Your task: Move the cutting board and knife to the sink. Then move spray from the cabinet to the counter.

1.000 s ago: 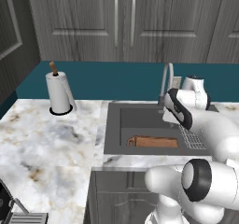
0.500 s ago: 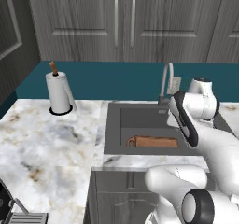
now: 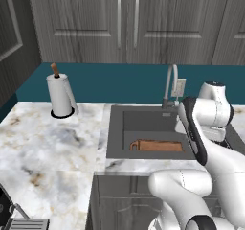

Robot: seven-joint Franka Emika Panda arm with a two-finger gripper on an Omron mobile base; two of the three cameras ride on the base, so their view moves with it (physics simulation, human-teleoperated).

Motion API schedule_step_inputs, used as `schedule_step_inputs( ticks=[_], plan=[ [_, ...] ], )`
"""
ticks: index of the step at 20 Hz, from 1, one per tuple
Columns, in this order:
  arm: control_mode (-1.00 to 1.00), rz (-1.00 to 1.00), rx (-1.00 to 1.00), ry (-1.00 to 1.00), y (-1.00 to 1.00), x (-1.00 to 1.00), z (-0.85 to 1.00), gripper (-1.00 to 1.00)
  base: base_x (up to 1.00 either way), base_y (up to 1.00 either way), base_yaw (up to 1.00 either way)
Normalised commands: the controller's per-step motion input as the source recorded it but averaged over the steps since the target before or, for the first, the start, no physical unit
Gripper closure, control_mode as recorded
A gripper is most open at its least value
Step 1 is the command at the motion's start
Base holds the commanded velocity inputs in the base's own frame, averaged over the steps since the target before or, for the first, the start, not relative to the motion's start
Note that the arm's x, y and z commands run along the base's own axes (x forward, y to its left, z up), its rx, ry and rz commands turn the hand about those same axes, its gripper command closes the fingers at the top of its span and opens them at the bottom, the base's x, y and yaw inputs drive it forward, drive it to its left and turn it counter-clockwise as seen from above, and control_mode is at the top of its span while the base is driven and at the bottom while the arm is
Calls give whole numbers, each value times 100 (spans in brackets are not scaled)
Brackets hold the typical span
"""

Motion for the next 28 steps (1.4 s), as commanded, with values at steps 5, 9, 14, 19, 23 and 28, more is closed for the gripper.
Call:
schedule_step_inputs(
  ticks=[5,9,14,19,23,28],
  plan=[
    [-100,0,0,0,3,-19,5,-100,0,0,0],
    [-100,0,0,0,0,-1,0,-100,0,0,0],
    [-100,0,0,0,0,0,0,-100,0,0,0],
    [100,0,0,0,0,-3,0,-100,-4,0,0],
    [100,0,0,0,0,0,0,-100,-26,-2,0],
    [100,0,0,0,0,0,0,-100,-17,-36,-6]
  ],
)
